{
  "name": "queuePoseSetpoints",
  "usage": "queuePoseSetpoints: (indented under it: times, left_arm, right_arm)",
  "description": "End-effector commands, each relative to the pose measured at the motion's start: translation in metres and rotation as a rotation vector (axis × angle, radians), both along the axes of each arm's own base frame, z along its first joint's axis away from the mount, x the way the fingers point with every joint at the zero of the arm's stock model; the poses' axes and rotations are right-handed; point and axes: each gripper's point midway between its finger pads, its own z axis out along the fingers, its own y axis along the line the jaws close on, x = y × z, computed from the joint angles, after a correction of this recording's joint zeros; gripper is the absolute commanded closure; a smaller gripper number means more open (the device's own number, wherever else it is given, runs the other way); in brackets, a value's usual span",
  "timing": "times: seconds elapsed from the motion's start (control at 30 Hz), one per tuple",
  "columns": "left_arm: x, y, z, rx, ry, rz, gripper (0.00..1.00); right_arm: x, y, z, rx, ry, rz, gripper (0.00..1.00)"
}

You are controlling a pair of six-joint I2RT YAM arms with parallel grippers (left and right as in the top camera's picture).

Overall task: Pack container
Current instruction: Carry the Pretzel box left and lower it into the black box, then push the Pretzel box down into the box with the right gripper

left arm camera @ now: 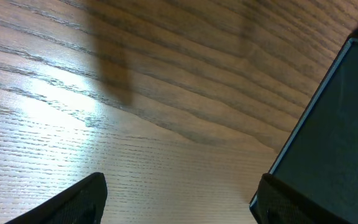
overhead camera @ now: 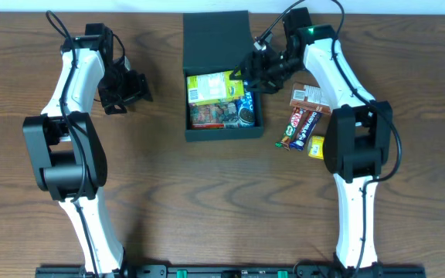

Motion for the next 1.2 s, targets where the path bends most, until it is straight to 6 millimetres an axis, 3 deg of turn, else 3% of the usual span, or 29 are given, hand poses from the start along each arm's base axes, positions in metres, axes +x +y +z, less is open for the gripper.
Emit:
queuePoseSetpoints:
  times: [0.0,0.03,0.3,0.37,0.43,0.5,0.53,0.6,0.83,1.17]
  left_arm:
    - [-0.001,0.000,-0.001,-0.006,0.001,-0.014,0.21]
    - [-0.001,0.000,-0.001,-0.006,0.001,-0.014,0.21]
    - [-0.001,0.000,-0.001,-0.006,0.001,-0.014,0.21]
    - [-0.001,0.000,-0.001,-0.006,0.001,-0.014,0.21]
    - [-0.001,0.000,-0.001,-0.006,0.000,-0.014,0.21]
    - [-0.001,0.000,-0.001,-0.005,0.000,-0.014,0.21]
    - [-0.001,0.000,-0.001,-0.005,-0.001,-0.014,0.21]
    - [0.000,0.000,-0.001,-0.005,-0.005,-0.014,0.21]
    - [0.000,-0.003,0.000,-0.022,-0.008,-0.016,0.21]
    - [0.001,-0.015,0.004,-0.095,-0.012,-0.019,0.22]
  right_arm:
    - [0.003,-0.003,-0.008,-0.058,-0.015,-0.009,0.05]
    - [0.005,-0.005,-0.006,-0.057,-0.020,-0.014,0.01]
    - [0.021,-0.029,0.038,-0.087,-0.117,-0.052,0.01]
    - [0.022,-0.041,0.043,-0.166,-0.152,-0.059,0.07]
    - [0.021,-0.049,0.043,-0.238,-0.161,-0.063,0.29]
    - [0.015,-0.051,0.037,-0.284,-0.156,-0.041,0.80]
    - [0.012,-0.048,0.034,-0.287,-0.158,-0.017,0.91]
    - [0.008,-0.041,0.028,-0.304,-0.162,0.011,0.99]
    - [0.000,-0.031,0.006,-0.498,-0.220,0.086,0.99]
    - [0.008,-0.030,-0.010,-0.675,-0.290,0.075,0.99]
